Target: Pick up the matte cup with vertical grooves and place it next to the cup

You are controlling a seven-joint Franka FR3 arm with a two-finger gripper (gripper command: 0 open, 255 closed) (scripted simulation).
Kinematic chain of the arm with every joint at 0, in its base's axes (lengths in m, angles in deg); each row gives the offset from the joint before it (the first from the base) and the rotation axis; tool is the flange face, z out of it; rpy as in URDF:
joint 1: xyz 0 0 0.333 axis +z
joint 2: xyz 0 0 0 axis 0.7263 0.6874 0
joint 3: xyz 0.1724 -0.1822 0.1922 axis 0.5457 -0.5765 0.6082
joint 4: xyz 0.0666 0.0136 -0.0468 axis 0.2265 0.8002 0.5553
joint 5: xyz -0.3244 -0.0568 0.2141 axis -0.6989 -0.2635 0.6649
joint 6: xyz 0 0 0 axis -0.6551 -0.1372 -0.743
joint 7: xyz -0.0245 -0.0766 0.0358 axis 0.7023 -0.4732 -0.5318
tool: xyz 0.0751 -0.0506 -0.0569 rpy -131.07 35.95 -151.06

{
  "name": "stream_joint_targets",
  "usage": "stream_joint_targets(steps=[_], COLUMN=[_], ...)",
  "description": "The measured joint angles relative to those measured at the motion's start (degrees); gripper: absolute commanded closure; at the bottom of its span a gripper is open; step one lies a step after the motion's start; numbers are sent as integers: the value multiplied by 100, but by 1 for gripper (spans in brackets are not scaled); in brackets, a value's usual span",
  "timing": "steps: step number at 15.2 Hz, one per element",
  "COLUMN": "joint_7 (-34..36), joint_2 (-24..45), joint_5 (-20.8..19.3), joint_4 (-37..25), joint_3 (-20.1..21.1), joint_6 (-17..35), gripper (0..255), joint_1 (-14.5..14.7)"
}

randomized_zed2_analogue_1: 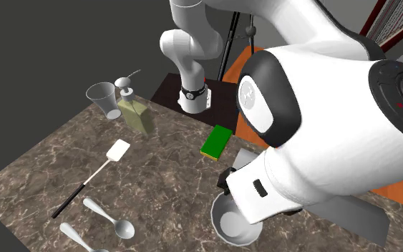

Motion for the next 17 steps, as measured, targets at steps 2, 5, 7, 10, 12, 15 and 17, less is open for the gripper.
stream_joint_targets(steps=[2, 5, 7, 10, 12, 15, 17], joint_7=[181, 303, 327, 339, 359, 366, 368], joint_2=[524, 1096, 1185, 1205, 1228, 1244, 1247], joint_5=[-177, -352, -385, -407, -423, -432, -434], joint_4=[-553, -1223, -1221, -1037, -929, -889, -886], joint_3=[-2, -36, -51, -69, -77, -82, -83], joint_6=[-95, -254, -173, 27, 154, 210, 216], gripper=[0, 0, 0, 0, 0, 0, 0], joint_1=[213, 445, 464, 431, 424, 421, 422])
